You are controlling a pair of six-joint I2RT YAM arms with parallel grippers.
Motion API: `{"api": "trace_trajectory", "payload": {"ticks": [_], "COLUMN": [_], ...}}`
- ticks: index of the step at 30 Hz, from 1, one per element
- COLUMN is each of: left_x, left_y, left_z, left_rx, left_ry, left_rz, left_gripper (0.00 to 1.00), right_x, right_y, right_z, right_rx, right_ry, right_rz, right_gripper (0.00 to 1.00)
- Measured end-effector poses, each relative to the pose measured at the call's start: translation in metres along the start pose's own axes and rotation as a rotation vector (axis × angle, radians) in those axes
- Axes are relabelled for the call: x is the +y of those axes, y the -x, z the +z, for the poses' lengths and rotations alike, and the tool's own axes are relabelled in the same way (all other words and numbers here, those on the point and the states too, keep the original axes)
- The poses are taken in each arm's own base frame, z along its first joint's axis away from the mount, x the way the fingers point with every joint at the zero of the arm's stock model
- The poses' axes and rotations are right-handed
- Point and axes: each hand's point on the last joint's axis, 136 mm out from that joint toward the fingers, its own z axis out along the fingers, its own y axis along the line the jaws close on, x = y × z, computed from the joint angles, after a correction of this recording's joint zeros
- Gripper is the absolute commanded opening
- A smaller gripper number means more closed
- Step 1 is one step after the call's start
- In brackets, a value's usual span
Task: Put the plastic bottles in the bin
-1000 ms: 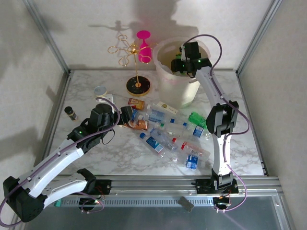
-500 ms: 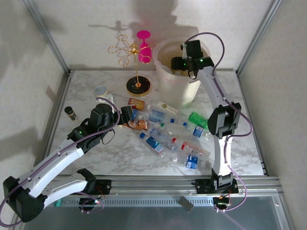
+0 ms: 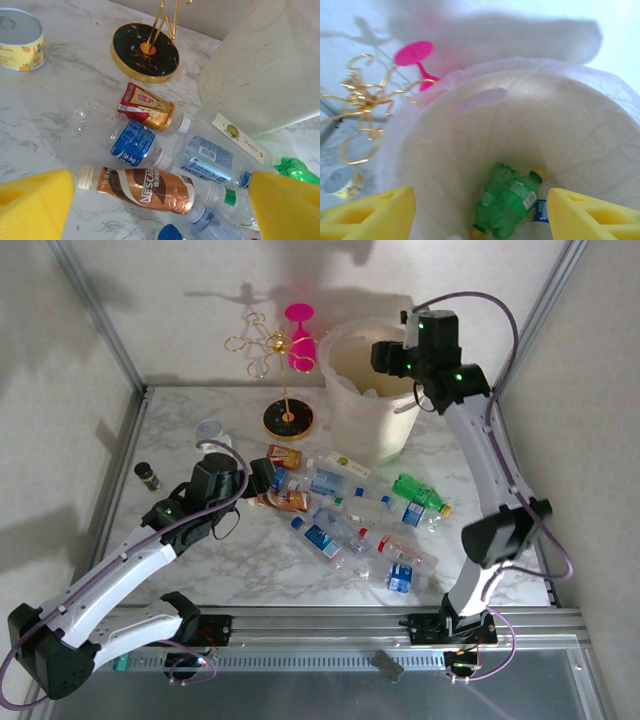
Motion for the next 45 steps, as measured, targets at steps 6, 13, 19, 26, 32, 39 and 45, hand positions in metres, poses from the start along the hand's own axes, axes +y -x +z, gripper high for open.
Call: {"api": "trace_trajectory", "payload": {"ticks": [6,13,19,26,32,39,45], "left_x": [0.009,0.054,0.081,0.087,0.094,0.101,0.110], "left_y": [-0.008,-0.021,-0.039,-0.053,-0.062,-0.077,-0.083], "left_z": [0.016,0.060,0.107,0.155,0.180,0.196,0.211], "left_rx": [0.058,0.151,0.228,0.274,0.278,0.293,0.292], "left_ry": [0.065,0.212,0.309,0.352,0.376,0.408,0.425], "left_rz": [-0.134,-0.366,-0.523,-0.627,-0.682,-0.704,-0.725], "left_gripper": [0.98,0.98,0.95,0.91,0.86,0.80,0.72], "right_x": [0.029,0.051,0.046,0.044,0.042,0.040,0.038], "right_y": [-0.060,-0.110,-0.135,-0.135,-0.129,-0.134,-0.142], "right_z": [-0.064,-0.113,-0.134,-0.155,-0.167,-0.166,-0.162], "right_rx": [-0.005,-0.008,-0.012,-0.055,-0.092,-0.085,-0.066], "right_ry": [0.088,0.193,0.205,0.225,0.229,0.219,0.211], "right_rz": [0.038,0.094,0.129,0.141,0.142,0.134,0.134], "right_gripper": [0.65,0.65,0.65,0.67,0.68,0.69,0.69]}}
